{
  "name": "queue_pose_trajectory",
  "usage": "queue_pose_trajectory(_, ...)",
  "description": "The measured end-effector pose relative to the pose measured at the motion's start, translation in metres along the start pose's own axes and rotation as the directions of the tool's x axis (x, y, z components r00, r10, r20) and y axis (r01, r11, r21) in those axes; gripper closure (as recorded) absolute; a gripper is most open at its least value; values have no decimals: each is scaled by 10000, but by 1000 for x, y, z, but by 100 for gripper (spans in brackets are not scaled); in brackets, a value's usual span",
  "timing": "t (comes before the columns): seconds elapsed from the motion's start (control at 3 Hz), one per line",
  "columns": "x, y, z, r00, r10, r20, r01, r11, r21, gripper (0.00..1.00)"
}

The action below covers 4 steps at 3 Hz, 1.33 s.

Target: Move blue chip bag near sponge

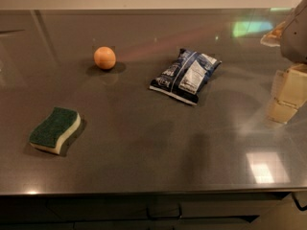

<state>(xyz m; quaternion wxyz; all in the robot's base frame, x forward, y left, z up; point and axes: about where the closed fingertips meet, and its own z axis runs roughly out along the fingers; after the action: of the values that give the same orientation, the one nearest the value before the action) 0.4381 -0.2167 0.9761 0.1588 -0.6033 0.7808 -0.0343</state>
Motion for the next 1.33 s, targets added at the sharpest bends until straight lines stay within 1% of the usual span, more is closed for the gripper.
queue_pose_trajectory(0.33, 0, 0, 0, 10000, 0, 1, 0, 10000, 2, 0)
queue_pose_trajectory(0.67, -7, -17, 10, 9988, 467, 169, -472, 9986, 252, 0)
queue_pose_trajectory(1.0, -15, -38, 29, 9952, 904, 377, -920, 9949, 419, 0)
queue_pose_trajectory(1.33, -26, -66, 57, 9852, 1583, 652, -1623, 9849, 609, 0)
